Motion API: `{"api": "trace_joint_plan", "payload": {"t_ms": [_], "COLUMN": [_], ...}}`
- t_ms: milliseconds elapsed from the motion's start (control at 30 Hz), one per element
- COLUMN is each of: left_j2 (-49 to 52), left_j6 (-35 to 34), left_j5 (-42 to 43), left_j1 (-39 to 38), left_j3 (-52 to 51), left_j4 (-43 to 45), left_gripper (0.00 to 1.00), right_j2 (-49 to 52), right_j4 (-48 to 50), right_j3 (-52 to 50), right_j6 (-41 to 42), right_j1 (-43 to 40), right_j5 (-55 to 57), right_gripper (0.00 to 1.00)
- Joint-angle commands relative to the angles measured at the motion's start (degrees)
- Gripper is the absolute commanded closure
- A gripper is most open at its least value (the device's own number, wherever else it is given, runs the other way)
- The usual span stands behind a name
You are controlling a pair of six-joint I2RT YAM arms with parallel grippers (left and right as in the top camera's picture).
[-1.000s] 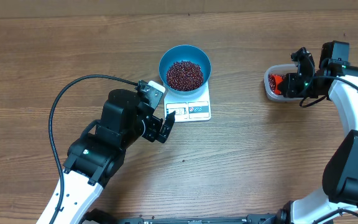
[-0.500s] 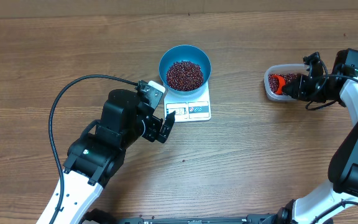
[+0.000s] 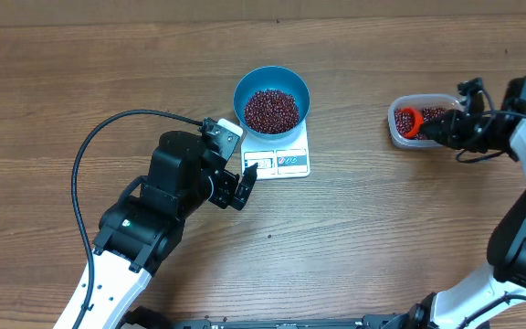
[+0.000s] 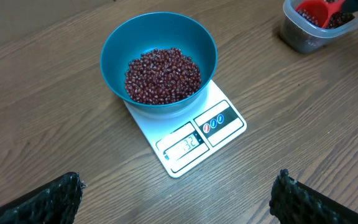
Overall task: Scoop item into bowl and weigh 150g on scale
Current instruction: 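Drag the red scoop through the beans to fill it, right gripper, then lift the filled red scoop and carry it left to the teal bowl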
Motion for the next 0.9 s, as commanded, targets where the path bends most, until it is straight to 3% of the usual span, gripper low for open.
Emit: {"api": "trace_joint_plan", "payload": {"t_ms": [0,400,867], "left_j2": [0.33,0.33,0.31], "left_j6": [-0.57,-0.57,-0.57], "left_j5": [0.37,0.37,0.39], "left_j1": [0.09,0.09,0.09], "left_j3": [1.18,1.18,1.18], "left_j4": [0.04,0.04,0.04], "left_gripper": [0.01,0.0,0.0], "right_j2": [0.44,0.44,0.44], "right_j4": [0.35,-0.61,-3.56], "right_j3": [0.2,0.2,0.2], "right_j6": [0.07,0.02,0.07], "right_j1": [-2.58,-8.41,-8.98], "right_j5": [-5.66,-14.27,-32.02], "right_gripper": [0.96,0.96,0.96]}}
